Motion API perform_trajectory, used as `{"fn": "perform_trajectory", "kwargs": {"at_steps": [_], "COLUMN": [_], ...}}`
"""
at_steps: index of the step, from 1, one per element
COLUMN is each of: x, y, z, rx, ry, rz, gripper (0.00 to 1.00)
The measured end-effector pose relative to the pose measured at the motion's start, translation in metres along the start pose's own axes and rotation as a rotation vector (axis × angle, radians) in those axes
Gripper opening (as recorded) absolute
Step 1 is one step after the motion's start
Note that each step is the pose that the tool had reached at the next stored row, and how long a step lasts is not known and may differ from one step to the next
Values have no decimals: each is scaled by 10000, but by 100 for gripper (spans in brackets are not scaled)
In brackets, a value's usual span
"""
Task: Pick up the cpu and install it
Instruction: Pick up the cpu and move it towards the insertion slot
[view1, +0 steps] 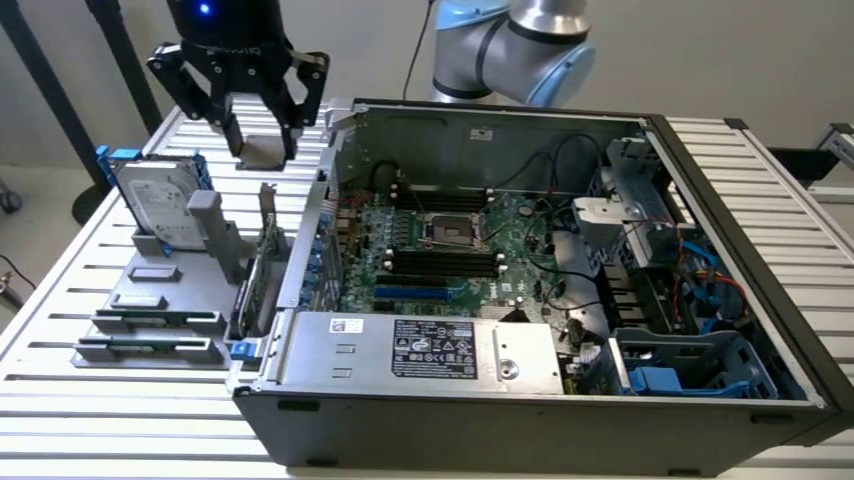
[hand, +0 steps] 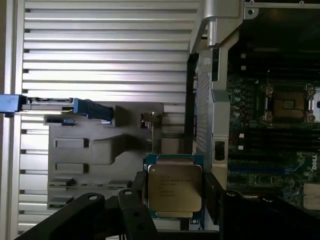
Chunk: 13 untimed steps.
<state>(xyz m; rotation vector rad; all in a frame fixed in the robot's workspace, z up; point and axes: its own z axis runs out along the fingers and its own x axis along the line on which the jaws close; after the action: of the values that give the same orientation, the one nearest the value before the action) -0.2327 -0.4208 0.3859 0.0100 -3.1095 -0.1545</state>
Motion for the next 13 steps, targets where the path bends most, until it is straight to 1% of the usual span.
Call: {"fn": "perform_trajectory", "kwargs": {"at_steps": [8,11,13], "x": [-348,-481,-571], "y": [17,28,41], "z": [-8,-11,-11], "rx": [-144,-174,-175], "ry": [-1,-1,-1], "rz": [-5,-5,-5], "gripper": [55,55,55]}}
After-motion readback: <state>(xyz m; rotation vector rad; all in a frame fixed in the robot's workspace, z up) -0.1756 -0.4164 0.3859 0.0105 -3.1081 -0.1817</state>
